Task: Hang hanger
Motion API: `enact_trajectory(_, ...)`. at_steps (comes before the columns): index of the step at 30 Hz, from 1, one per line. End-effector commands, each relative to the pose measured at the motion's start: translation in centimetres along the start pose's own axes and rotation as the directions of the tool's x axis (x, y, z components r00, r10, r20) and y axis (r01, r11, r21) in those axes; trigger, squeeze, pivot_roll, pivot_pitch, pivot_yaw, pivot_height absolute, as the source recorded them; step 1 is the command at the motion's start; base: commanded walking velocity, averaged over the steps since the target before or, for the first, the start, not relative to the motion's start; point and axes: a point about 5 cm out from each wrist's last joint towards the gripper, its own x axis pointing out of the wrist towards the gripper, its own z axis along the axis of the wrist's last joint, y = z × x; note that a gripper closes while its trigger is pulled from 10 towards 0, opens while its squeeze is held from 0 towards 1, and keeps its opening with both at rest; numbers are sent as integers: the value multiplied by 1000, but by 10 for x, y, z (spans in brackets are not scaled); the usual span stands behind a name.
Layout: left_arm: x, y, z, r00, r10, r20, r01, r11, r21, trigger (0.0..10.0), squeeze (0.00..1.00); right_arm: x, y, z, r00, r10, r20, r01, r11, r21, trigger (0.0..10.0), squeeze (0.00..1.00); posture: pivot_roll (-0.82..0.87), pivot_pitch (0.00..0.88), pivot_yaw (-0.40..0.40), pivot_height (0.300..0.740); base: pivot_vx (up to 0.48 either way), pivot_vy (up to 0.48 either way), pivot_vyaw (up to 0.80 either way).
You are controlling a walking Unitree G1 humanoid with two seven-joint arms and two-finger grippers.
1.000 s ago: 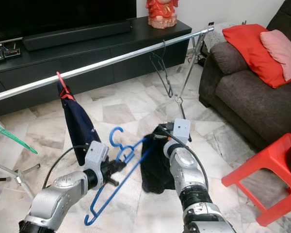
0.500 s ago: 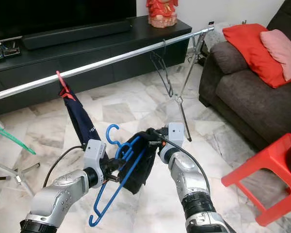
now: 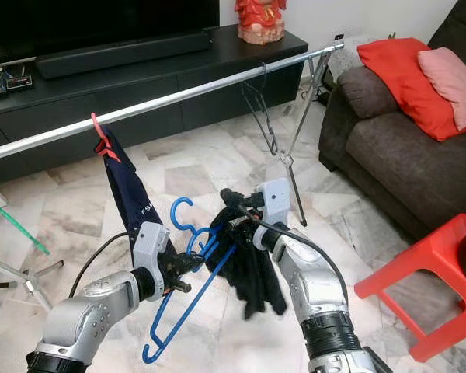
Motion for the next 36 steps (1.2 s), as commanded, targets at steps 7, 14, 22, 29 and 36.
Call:
enact_trajectory(7,3,3,8,998,44,51,-43,999,-19,10000,0,-22,21,2,983,158,97,-168,979,113,10000,0,43,178,-30,740,0,0,0)
enact_trajectory(14,6,10,15,986,134,101,-132,991,-28,10000,0,-29,16,-4,993,106,55,-111,989,97,10000,0,39,179,-31,740,0,0,0)
enact_trajectory(22,6,8,20,983,120,141,-115,992,-47,10000,0,-37,32,-5,970,237,50,-240,968,71,10000,0,40,179,-28,740,0,0,0)
enact_trajectory(29,7,10,33,964,137,229,-119,989,-90,10000,0,-44,39,-13,958,287,18,-288,957,24,10000,0,38,180,-32,740,0,0,0)
enact_trajectory(36,0,5,39,944,101,314,-61,989,-134,10000,0,-44,1,-20,1000,-5,20,4,999,43,10000,0,39,181,-34,740,0,0,0)
